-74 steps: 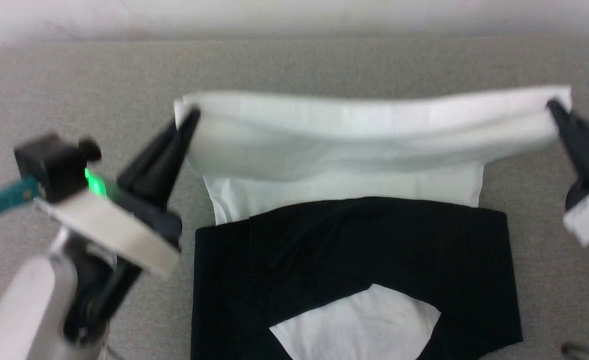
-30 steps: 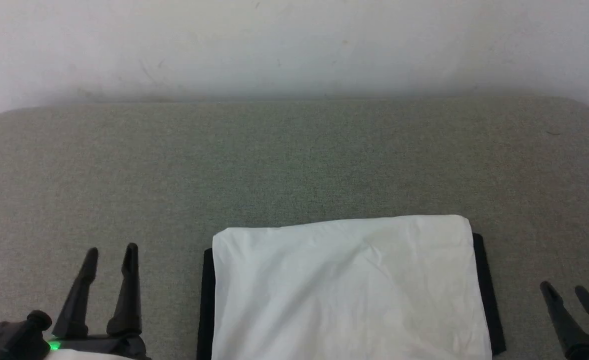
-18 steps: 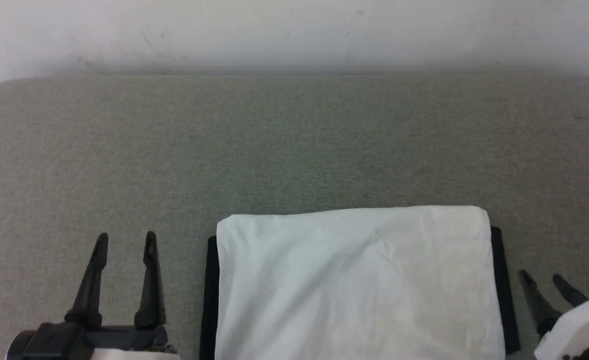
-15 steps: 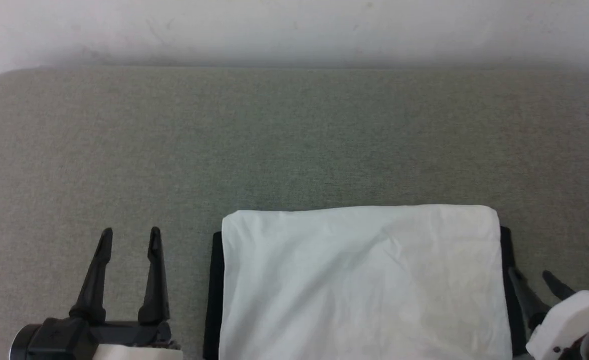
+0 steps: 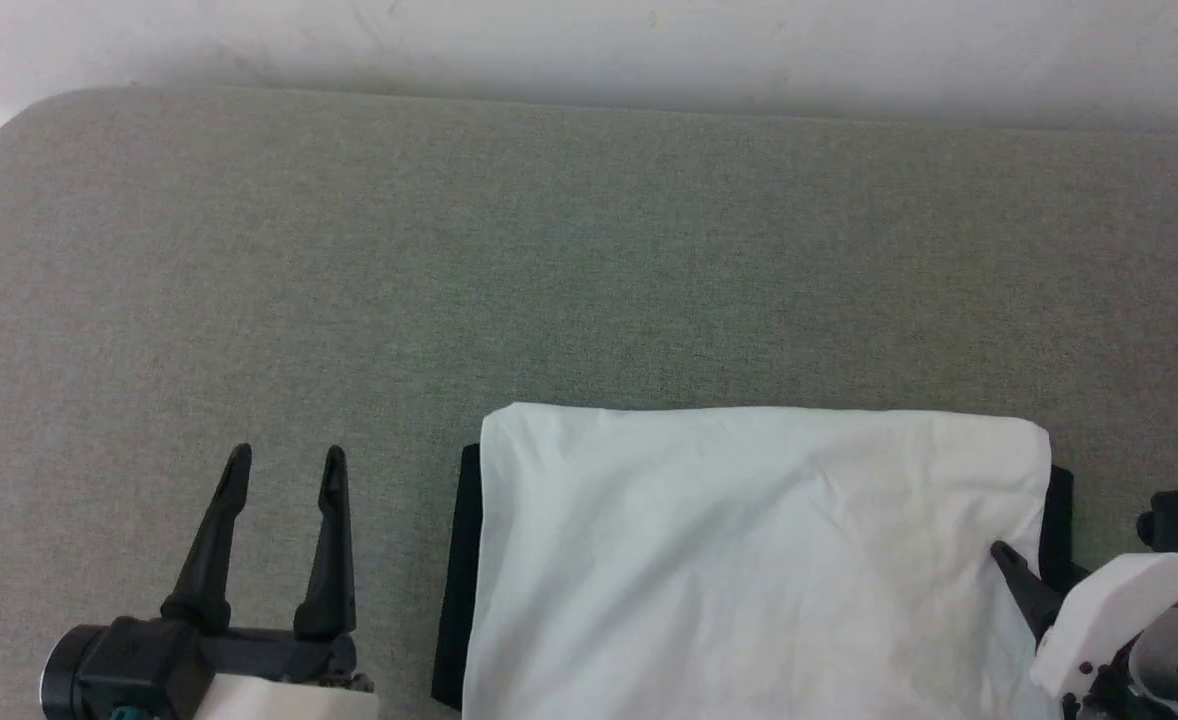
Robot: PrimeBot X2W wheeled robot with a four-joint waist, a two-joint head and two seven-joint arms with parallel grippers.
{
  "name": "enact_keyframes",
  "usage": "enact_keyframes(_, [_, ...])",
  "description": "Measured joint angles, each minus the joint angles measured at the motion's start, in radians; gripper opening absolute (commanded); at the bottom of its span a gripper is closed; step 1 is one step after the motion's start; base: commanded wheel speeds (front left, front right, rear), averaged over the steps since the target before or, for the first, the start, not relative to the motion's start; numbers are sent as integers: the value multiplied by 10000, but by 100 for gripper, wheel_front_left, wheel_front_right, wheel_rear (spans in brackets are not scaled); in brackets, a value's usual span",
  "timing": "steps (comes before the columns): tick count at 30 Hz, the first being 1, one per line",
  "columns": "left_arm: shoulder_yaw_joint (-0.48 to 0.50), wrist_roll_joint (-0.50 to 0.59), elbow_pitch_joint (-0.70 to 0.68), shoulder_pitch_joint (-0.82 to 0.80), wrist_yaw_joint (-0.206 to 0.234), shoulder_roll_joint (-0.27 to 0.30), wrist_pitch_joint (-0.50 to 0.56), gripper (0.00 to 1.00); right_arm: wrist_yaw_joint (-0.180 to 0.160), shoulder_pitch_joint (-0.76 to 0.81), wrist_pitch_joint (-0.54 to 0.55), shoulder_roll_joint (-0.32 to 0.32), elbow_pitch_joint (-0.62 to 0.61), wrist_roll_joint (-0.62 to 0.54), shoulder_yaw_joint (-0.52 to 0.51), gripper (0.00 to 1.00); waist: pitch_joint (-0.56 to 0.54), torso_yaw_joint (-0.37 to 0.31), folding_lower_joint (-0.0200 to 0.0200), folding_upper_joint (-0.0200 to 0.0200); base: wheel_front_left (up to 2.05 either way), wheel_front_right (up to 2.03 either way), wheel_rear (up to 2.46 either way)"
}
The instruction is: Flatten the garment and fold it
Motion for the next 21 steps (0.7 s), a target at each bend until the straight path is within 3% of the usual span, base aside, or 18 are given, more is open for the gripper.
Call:
enact_keyframes(5, [0,-77,84,-83,-63,6,2,100,2,-278,-12,-29,288,84,506,0,-144,-95,0,-1,0,0,0])
enact_keyframes(10, [23,-251,161,-63,-65,12,15,100,17,-376,-207,-155,472,-15,355,0,-432,-302,0,0,0,0,0])
enact_keyframes(21, [-40,-353,316,216,-128,13,15,100,25,-267,-4,-1338,75,-1124,-2351,0,-1055,-850,-2,0,0,0,0])
